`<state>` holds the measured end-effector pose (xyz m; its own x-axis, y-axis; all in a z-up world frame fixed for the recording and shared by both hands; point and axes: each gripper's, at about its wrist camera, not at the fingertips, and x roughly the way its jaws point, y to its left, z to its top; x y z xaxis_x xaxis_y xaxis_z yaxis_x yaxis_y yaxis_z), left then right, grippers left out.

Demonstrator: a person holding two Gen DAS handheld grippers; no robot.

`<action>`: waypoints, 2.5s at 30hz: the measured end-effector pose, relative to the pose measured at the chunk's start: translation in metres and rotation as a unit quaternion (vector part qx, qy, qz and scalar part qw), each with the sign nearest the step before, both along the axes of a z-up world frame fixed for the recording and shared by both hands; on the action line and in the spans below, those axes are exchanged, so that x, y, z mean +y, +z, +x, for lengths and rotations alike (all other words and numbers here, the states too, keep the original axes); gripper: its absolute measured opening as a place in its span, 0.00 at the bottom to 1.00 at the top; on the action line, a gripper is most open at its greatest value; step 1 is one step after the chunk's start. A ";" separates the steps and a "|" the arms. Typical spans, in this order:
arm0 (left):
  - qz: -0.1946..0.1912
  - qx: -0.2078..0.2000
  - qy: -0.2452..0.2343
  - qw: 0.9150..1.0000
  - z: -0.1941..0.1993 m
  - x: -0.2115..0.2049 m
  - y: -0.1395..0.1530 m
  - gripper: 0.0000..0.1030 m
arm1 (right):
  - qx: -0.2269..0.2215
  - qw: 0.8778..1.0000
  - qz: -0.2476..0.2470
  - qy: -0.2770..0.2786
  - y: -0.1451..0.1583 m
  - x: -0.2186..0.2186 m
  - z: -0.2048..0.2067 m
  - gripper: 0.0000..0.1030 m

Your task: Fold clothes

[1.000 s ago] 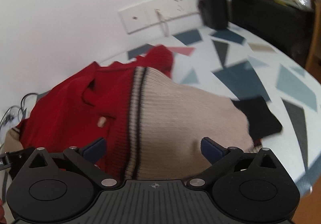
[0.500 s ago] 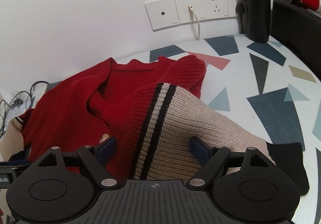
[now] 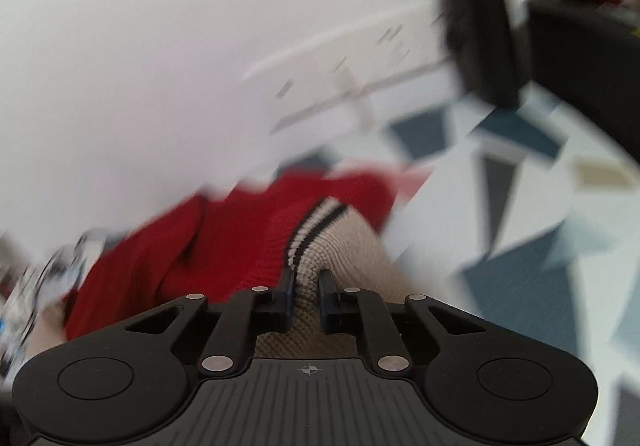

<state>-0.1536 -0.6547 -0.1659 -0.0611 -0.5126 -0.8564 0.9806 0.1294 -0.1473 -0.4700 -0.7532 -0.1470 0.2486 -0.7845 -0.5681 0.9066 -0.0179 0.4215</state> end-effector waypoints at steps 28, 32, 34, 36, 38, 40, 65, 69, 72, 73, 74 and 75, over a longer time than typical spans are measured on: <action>-0.031 -0.103 -0.015 0.994 0.071 0.041 0.014 0.97 | 0.121 0.975 0.097 -0.159 -0.048 0.045 0.037 0.99; -0.018 -0.069 0.033 0.997 0.119 0.044 0.004 0.98 | 0.162 0.976 0.085 -0.120 -0.047 0.031 0.065 0.99; -0.016 -0.030 0.064 0.997 0.142 0.043 -0.005 0.98 | 0.171 0.975 0.078 -0.117 -0.047 0.028 0.068 0.99; -0.015 0.025 0.088 0.996 0.161 0.042 -0.014 0.97 | 0.162 0.977 0.075 -0.119 -0.047 0.022 0.062 0.99; -0.025 0.054 0.090 0.994 0.168 0.043 -0.020 0.97 | 0.140 0.979 0.071 -0.130 -0.049 0.018 0.050 0.99; -0.031 0.062 0.089 0.994 0.170 0.040 -0.024 0.94 | 0.099 0.980 0.074 -0.153 -0.053 0.018 0.031 0.93; -0.061 0.092 0.108 0.988 0.188 0.099 -0.003 0.03 | -0.011 0.986 0.118 -0.118 -0.029 0.073 -0.004 0.09; -0.043 0.109 0.080 0.990 0.186 0.098 -0.017 0.12 | -0.002 0.982 0.134 -0.133 -0.034 0.077 -0.007 0.13; -0.050 0.101 0.068 0.991 0.183 0.091 -0.024 0.47 | 0.000 0.979 0.147 -0.139 -0.042 0.075 -0.003 0.34; -0.060 0.101 0.072 0.990 0.185 0.087 -0.023 0.66 | 0.007 0.979 0.145 -0.140 -0.042 0.075 0.000 0.37; -0.066 0.102 0.077 0.990 0.187 0.084 -0.023 0.69 | 0.012 0.980 0.145 -0.140 -0.043 0.075 0.003 0.40; -0.073 0.105 0.083 0.988 0.190 0.078 -0.024 0.69 | 0.014 0.980 0.143 -0.139 -0.044 0.075 0.006 0.45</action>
<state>0.0363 -0.5772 -0.1896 -0.1346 -0.6472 -0.7503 0.8934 0.2483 -0.3745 -0.4636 -0.6787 -0.1912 0.0291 -0.6267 -0.7787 0.8614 -0.3795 0.3376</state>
